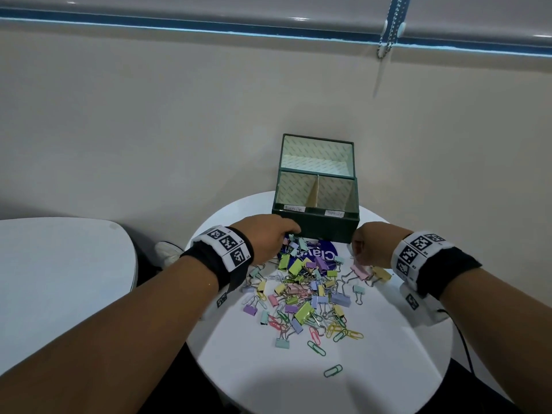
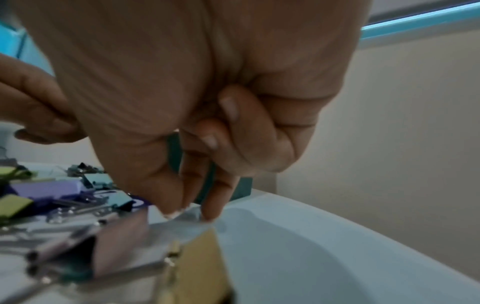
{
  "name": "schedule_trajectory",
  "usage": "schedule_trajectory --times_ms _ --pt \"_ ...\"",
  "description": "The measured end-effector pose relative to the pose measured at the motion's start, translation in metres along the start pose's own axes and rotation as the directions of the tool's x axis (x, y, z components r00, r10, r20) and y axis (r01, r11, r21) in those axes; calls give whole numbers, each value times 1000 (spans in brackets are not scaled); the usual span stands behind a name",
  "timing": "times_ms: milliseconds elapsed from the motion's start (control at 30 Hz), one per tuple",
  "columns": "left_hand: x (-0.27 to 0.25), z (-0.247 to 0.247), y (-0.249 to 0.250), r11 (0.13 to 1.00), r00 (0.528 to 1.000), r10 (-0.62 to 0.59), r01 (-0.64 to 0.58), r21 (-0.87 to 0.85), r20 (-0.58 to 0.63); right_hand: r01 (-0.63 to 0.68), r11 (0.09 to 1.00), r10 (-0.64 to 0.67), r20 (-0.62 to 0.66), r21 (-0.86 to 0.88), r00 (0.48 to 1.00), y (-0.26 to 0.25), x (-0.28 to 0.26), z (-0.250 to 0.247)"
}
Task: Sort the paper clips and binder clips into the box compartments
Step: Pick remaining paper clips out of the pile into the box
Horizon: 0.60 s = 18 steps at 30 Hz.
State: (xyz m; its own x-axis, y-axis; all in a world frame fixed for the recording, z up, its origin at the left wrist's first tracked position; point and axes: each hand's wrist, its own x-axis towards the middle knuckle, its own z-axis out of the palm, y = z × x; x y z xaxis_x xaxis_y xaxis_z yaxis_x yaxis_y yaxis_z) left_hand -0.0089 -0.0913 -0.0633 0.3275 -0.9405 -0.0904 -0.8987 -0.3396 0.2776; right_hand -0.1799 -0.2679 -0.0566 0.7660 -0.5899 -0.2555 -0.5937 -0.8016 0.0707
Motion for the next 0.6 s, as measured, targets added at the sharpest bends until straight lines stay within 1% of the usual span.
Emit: schedule_trajectory --times_ms 67,167,233,333,467,533,600 --pt "1 2 -2 996 999 -37 36 83 14 33 994 -28 -46 102 999 -3 -3 -2" --pt "1 6 -5 981 991 -119 107 164 68 137 945 -113 -98 296 989 -13 -7 -9" --pt "0 4 -5 976 989 -143 135 171 36 192 916 -172 -86 353 981 -25 -8 -14" --pt "-1 2 -4 968 985 -174 172 182 -6 237 912 -253 4 335 967 -45 -3 -20" --pt "-3 1 -5 969 980 -193 197 148 -41 264 944 -281 62 199 958 -65 1 -20" --pt "-2 1 -4 980 986 -164 165 112 -24 250 957 -261 59 150 963 -66 -1 -16" --pt "0 1 -3 990 995 -104 104 91 1 231 966 -235 22 114 972 -62 -2 -14"
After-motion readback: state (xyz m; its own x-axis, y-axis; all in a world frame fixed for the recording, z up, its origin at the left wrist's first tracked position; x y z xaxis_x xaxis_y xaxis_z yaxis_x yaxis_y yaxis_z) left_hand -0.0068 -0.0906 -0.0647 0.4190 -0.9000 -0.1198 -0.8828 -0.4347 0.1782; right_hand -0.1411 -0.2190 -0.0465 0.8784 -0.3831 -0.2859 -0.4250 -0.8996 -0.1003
